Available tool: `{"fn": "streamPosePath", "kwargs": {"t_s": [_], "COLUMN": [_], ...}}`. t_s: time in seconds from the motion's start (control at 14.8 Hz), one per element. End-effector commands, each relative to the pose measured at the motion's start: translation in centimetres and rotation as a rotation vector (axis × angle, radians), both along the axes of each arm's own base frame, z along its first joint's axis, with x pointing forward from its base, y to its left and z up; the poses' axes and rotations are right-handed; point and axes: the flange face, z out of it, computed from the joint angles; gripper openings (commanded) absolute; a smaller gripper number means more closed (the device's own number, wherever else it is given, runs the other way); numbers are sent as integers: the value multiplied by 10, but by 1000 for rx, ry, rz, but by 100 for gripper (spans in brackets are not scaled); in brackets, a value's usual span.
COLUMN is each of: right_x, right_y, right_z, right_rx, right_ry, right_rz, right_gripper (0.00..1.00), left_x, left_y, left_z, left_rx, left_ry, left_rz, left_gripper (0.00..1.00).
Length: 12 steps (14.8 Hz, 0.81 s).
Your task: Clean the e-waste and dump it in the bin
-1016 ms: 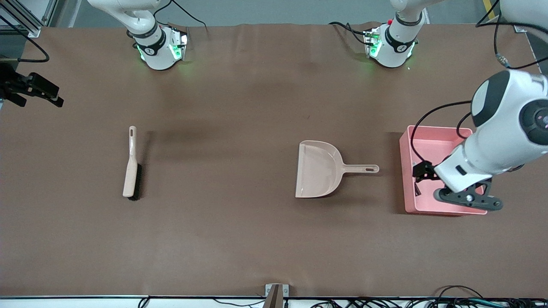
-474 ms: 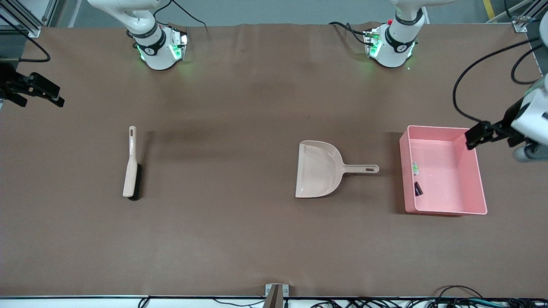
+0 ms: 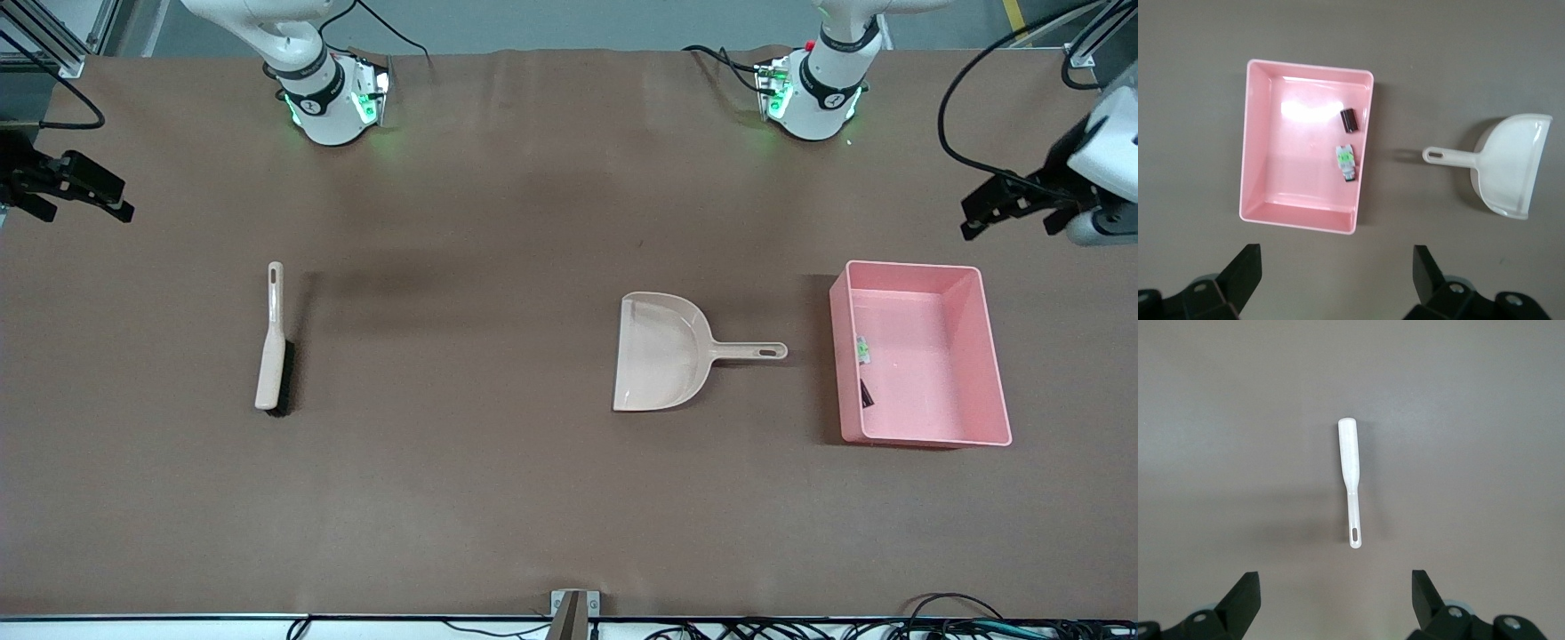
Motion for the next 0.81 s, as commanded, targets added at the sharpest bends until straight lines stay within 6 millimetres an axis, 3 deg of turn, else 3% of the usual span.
{"fn": "streamPosePath", "kwargs": {"t_s": [0.0, 0.54, 0.75], "right_x": [0, 4, 4], "right_y": [0, 1, 3], "right_z": [2, -3, -2], "right_rx": [-15, -11, -11], "right_ry": [1, 2, 4], "right_rz": [-6, -6, 8], "right_gripper": [100, 100, 100], "left_x": [-20, -17, -16], "left_y": [0, -6, -17], "left_z": [-1, 5, 0], "left_rx": [-15, -26, -22], "left_ry": [17, 15, 24], "left_rz": [-15, -76, -88], "left_gripper": [100, 100, 100]}}
